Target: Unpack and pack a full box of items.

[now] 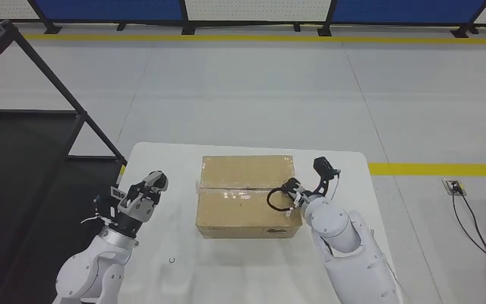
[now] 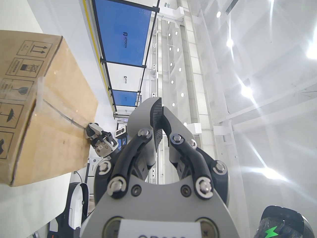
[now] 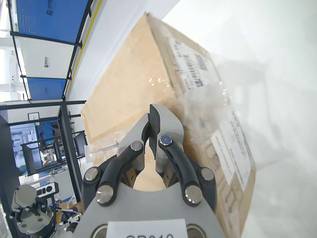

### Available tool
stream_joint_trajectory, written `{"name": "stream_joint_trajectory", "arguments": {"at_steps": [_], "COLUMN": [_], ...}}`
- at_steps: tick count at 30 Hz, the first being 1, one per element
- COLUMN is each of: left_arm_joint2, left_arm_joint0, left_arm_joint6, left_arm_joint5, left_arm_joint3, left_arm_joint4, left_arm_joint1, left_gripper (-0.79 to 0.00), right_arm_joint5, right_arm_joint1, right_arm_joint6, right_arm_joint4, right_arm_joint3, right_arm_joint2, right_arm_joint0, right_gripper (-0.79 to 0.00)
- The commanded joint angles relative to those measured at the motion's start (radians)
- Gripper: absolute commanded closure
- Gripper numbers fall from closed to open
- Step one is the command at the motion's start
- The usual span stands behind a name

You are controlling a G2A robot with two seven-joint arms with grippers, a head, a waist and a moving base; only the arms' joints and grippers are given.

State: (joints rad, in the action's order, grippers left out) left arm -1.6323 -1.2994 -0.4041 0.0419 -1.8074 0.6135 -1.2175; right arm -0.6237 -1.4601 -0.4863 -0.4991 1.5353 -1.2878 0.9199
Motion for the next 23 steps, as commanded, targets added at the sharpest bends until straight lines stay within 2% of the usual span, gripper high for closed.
{"name": "stream_joint_trajectory", "arguments": {"at_steps": [1, 5, 8, 17, 18, 19, 20, 22, 23], "left_arm_joint2": [-0.001, -0.004, -0.006, -0.004, -0.004, -0.001, 0.001, 0.003, 0.003], "left_arm_joint0": [0.002, 0.003, 0.003, 0.003, 0.004, 0.004, 0.006, 0.007, 0.007], "left_arm_joint6": [-0.005, -0.009, -0.014, -0.03, -0.03, -0.033, -0.033, -0.031, -0.032], "left_arm_joint5": [0.004, 0.012, 0.018, 0.031, 0.033, 0.04, 0.05, 0.055, 0.054], "left_arm_joint3": [-0.001, -0.004, -0.006, -0.014, -0.011, -0.009, -0.006, -0.004, -0.005], "left_arm_joint4": [-0.002, -0.007, -0.014, -0.024, -0.023, -0.018, -0.02, -0.019, -0.019], "left_arm_joint1": [0.001, 0.003, 0.004, 0.008, 0.008, 0.008, 0.009, 0.009, 0.009], "left_gripper": [0.0, 0.0, 0.0, 0.0, 0.0, -0.003, -0.785, -0.785, -0.014], "right_arm_joint5": [-0.009, 0.036, 0.129, 0.357, 0.394, 0.419, 0.419, 0.419, 0.434], "right_arm_joint1": [0.005, 0.013, 0.017, 0.012, 0.012, 0.012, 0.012, 0.012, 0.012], "right_arm_joint6": [0.004, 0.045, 0.09, 0.335, 0.35, 0.354, 0.354, 0.354, 0.356], "right_arm_joint4": [0.01, 0.057, 0.114, 0.248, 0.264, 0.267, 0.267, 0.267, 0.268], "right_arm_joint3": [0.023, 0.101, 0.172, 0.268, 0.271, 0.27, 0.27, 0.27, 0.27], "right_arm_joint2": [-0.038, -0.11, -0.16, -0.241, -0.244, -0.245, -0.245, -0.245, -0.245], "right_arm_joint0": [0.024, 0.099, 0.18, 0.358, 0.375, 0.385, 0.385, 0.385, 0.386], "right_gripper": [0.0, 0.0, 0.0, 0.0, -0.271, -0.785, -0.785, -0.785, -0.096]}}
